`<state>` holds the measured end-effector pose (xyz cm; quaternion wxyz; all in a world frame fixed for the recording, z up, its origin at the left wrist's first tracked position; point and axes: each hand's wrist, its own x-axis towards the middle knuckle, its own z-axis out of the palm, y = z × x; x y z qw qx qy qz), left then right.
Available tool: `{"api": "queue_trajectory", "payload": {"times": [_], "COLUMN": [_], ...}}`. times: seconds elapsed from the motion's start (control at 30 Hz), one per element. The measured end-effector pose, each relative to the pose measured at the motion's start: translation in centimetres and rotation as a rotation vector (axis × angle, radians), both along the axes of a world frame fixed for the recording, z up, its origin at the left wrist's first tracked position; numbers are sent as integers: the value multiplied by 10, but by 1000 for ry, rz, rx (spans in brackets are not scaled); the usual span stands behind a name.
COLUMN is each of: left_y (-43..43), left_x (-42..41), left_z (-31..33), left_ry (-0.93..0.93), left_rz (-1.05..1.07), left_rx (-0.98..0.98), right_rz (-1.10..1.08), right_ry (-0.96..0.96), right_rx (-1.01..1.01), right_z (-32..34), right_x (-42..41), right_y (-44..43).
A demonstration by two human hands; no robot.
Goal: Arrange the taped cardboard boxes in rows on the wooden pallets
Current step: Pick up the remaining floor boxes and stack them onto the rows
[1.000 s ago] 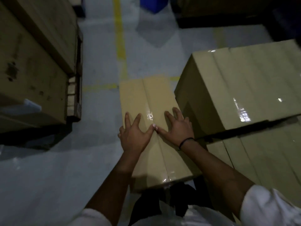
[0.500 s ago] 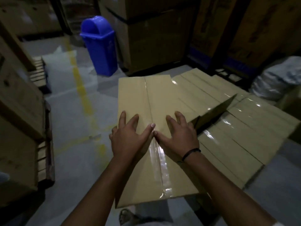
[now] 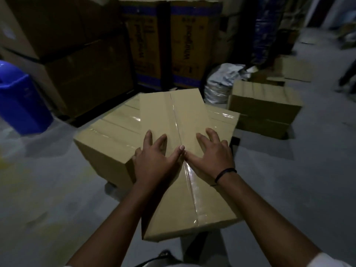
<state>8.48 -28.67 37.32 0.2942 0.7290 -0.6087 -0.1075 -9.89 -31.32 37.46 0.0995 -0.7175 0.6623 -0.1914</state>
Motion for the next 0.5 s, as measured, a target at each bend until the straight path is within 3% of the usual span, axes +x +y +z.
{"api": "queue_trajectory", "payload": {"times": [0.23, 0.5], "left_y": [-62, -173], "left_x": [-76, -161], "left_z": [-9, -36], "left_ry": [-63, -30], "left_rz": [-142, -241], "left_rx": [16, 88], "right_rz": [-133, -226], "right_ry": [-40, -37], "right_rx": [29, 89], "right_z": [-10, -35], "right_x": [-81, -163], "right_y": [-29, -126]}}
